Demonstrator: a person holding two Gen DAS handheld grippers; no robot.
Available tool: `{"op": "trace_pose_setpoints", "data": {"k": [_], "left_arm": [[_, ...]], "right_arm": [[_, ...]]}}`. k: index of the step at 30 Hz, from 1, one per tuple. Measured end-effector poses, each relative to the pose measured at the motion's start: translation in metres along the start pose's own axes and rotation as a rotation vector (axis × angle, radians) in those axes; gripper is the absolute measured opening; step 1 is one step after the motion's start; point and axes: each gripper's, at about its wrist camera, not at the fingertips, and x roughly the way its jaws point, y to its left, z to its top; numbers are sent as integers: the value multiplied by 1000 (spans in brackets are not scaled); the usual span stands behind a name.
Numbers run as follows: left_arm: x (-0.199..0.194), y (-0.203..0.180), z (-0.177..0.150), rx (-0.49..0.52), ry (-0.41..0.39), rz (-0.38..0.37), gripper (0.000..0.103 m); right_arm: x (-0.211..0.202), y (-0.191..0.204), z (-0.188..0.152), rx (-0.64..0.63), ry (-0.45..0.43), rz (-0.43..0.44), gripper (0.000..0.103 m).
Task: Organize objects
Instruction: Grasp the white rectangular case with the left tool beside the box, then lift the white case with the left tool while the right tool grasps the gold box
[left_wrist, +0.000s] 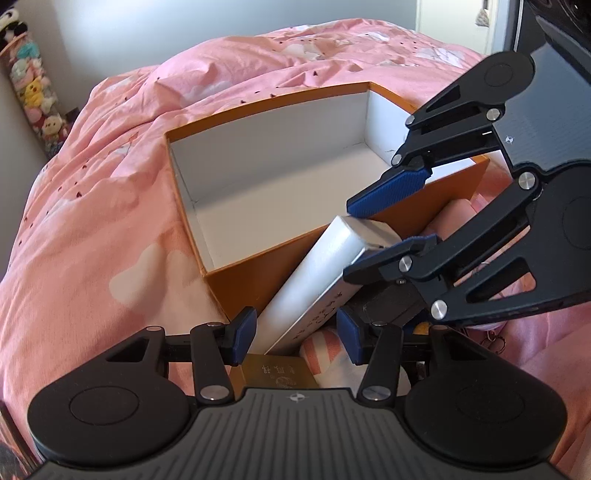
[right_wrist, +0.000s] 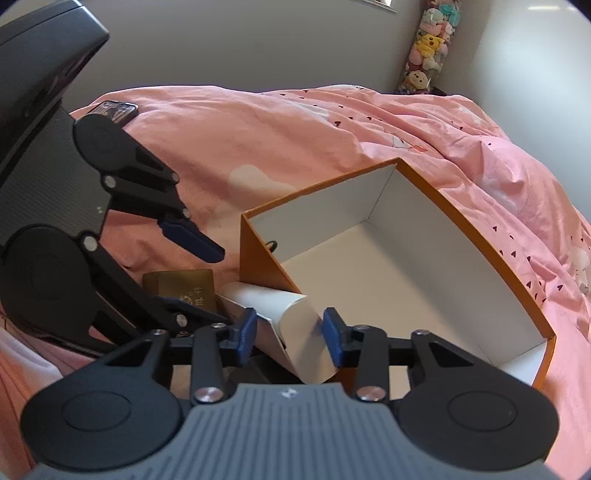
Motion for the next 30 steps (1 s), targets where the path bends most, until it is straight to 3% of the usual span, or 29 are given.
{"op": "trace_pose_setpoints", "data": {"k": [7, 13, 21, 30], "left_arm": [[1, -20, -1, 187, -28, 10, 59], [19, -38, 3, 369, -30, -29, 59], [47, -42, 7, 523, 66, -46, 57], [75, -57, -4, 699, 142, -52, 45]], "right_arm": [[-8, 9, -5, -28, 21, 52, 38], [-9, 0, -15, -8, 32, 82, 39], [-8, -12, -26, 80, 27, 91, 41], [-1, -33, -43, 213, 47, 137, 41]]}}
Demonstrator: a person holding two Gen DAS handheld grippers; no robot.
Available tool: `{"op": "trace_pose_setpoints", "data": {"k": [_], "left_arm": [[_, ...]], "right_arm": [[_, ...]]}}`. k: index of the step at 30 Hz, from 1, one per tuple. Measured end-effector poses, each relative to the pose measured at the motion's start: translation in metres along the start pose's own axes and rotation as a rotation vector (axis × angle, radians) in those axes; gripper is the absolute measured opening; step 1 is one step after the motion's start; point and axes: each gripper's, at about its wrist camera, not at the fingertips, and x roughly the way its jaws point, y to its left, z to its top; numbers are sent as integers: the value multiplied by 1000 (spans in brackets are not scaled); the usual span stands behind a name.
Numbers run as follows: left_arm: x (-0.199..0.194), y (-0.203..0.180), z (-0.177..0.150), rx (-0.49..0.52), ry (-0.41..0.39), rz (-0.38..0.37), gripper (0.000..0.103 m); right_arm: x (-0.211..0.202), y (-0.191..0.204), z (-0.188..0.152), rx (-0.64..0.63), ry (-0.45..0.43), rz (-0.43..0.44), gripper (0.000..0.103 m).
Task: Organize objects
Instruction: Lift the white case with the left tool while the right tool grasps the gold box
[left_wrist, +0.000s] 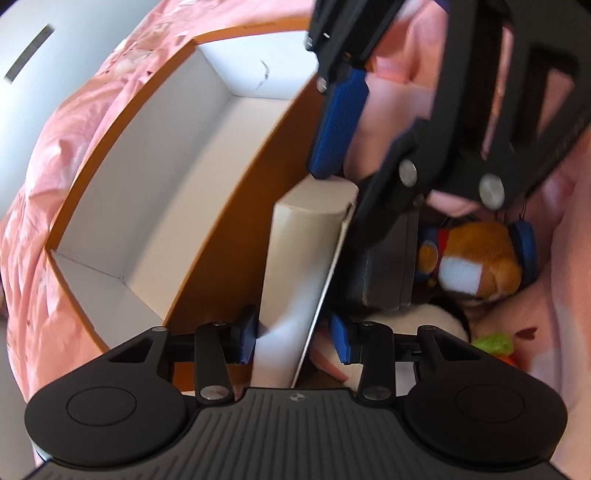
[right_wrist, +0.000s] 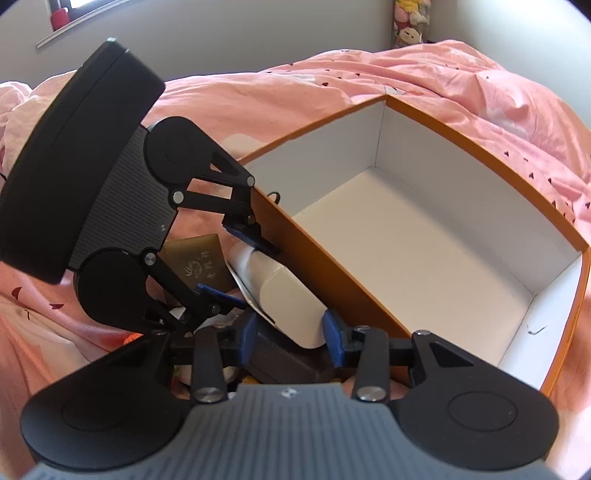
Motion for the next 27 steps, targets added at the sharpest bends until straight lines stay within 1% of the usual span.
{"op": "trace_pose_setpoints", "data": {"k": [2, 4, 6, 9, 11, 13, 16, 20, 24, 25, 26, 27], "left_arm": [[4, -8, 0, 46, 9, 24, 39], [6, -12, -1, 36, 5, 31, 38], [6, -13, -3, -29, -6, 31, 38], [0, -9, -7, -164, -24, 3, 37], [-5, -6, -10, -246, -38, -20, 36], [-11, -5, -13, -303, -52, -34, 36], [-21, -6, -18, -386, -87, -48, 36], [-37, -9, -23, -486, -134, -61, 36], [-58, -15, -25, -574, -172, -55, 35], [-65, -10, -30, -600, -179, -51, 35], [-70, -8, -31, -624, -182, -46, 34], [-75, 10, -33, -650, -181, -41, 34]], "right_arm": [[0, -2, -2, 11, 7, -7, 41], [0, -3, -4, 19, 16, -9, 42], [-2, -3, -8, 21, 25, -6, 44], [-5, -1, -14, 10, 32, -5, 55], [-7, 3, -17, -17, 34, 2, 58], [-7, 8, -18, -60, 35, -3, 63], [-7, 15, -16, -120, 32, -22, 63], [-8, 15, -11, -138, 20, -18, 63], [-11, 16, -6, -105, -9, -11, 60], [-12, 18, -5, -90, -16, -3, 56], [-13, 18, -3, -74, -24, 6, 54], [-14, 19, -1, -59, -30, 20, 53]]}}
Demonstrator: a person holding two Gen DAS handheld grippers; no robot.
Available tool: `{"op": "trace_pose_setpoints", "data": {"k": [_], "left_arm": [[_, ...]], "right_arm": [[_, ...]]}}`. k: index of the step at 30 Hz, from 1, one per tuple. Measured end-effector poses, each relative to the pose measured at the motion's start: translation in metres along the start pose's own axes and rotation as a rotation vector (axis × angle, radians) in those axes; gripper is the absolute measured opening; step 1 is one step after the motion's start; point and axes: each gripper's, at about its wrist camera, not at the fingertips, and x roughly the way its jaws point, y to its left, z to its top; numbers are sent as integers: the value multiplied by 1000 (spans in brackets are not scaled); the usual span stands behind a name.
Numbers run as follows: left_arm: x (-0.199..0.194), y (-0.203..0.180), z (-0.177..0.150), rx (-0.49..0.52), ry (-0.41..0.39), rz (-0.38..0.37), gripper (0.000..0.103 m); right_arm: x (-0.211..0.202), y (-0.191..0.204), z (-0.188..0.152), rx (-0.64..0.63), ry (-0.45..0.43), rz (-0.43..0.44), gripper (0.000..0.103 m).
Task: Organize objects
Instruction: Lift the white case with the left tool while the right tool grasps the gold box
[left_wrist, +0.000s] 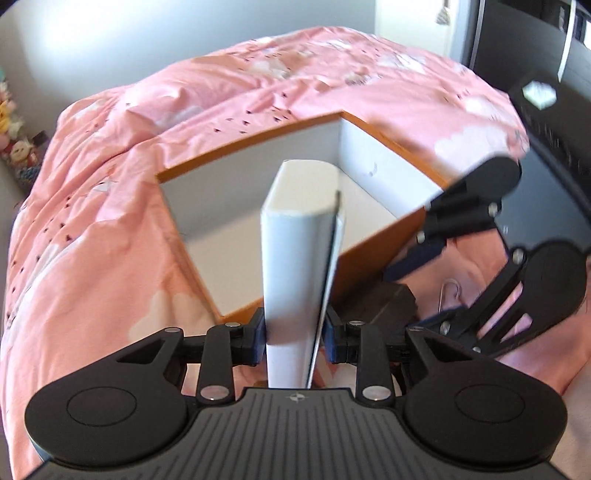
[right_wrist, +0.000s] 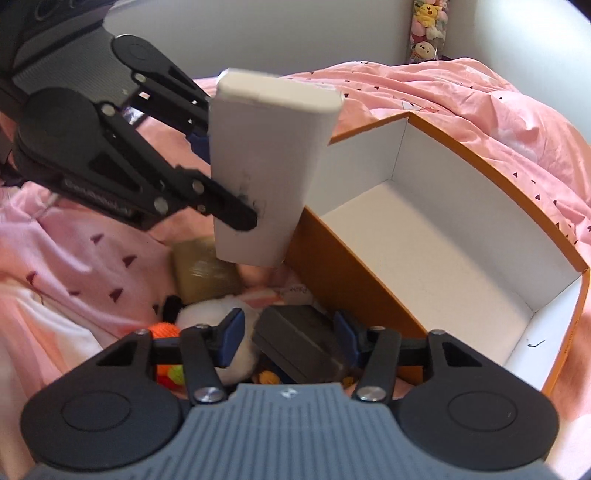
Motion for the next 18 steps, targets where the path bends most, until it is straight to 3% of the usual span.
{"op": "trace_pose_setpoints", "data": {"k": [3, 6, 8, 10, 15, 18], "left_arm": [[-14, 65, 28, -67, 39, 39, 33], [-24, 94, 41, -131, 89, 72, 32], [-26, 100, 37, -157, 114, 64, 32], [-37, 115, 30, -189, 144, 52, 32], [-29, 137, 16, -278, 205, 40, 33], [-22, 149, 6, -338, 252, 24, 33]], "right_arm": [[5, 4, 8, 42, -15, 66, 53], [17, 18, 18, 30, -15, 120, 53], [30, 24, 23, 2, -1, 153, 55], [47, 26, 29, -22, 27, 179, 64], [87, 27, 41, -85, 92, 189, 69], [105, 25, 44, -81, 128, 246, 71]]}}
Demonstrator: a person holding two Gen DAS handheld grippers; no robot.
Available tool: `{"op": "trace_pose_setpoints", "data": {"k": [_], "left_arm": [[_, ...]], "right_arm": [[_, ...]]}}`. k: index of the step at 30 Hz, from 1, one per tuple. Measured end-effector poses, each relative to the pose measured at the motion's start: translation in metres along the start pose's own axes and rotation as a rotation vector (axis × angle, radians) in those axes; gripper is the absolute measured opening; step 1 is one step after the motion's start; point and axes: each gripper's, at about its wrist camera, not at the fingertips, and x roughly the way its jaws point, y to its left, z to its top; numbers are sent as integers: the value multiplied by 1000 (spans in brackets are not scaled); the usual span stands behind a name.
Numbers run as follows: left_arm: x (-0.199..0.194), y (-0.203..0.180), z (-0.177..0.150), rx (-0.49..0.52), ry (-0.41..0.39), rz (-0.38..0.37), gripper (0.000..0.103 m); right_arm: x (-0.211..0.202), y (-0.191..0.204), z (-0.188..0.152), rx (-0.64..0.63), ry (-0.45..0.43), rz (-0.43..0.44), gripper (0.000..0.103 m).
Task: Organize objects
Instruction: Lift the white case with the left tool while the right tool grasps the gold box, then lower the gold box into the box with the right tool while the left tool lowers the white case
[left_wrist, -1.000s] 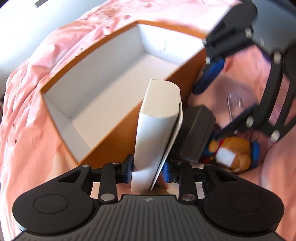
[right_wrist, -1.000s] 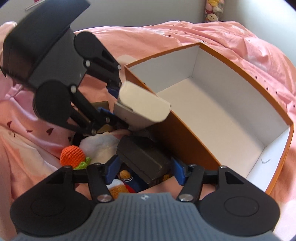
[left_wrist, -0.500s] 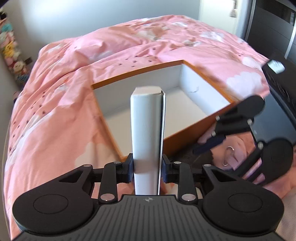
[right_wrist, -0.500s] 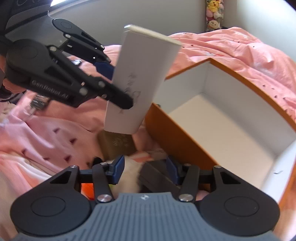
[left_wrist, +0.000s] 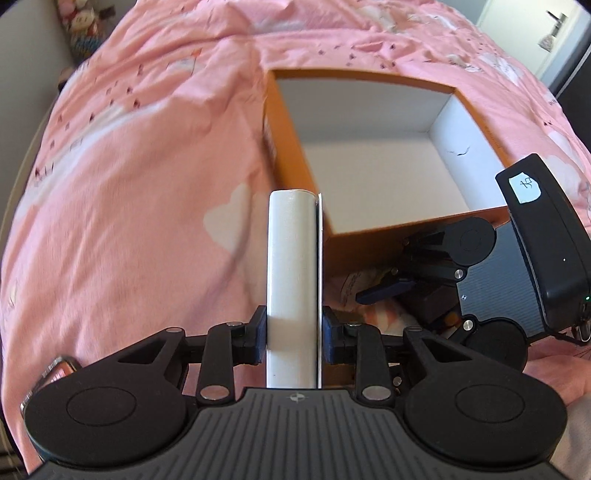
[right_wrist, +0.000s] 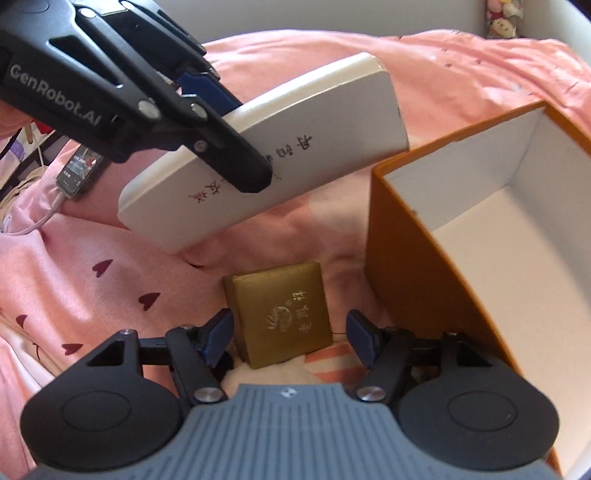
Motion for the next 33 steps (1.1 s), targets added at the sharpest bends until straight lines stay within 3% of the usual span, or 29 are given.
{"op": "trace_pose_setpoints", "data": {"k": [8, 16, 25, 33], "left_arm": [[-2, 10, -6, -67, -9, -13, 33], [-19, -2, -4, -55, -44, -22, 32], [-52, -19, 5, -21, -120, -46, 32], [-76, -35, 32, 30, -209, -82, 32]], "right_arm": [[24, -4, 6, -5, 21, 52, 69], [3, 7, 5, -65, 8, -5, 68], [-46, 13, 12, -46, -50, -77, 67], [-117, 1, 17, 41, -188, -139, 67]]}}
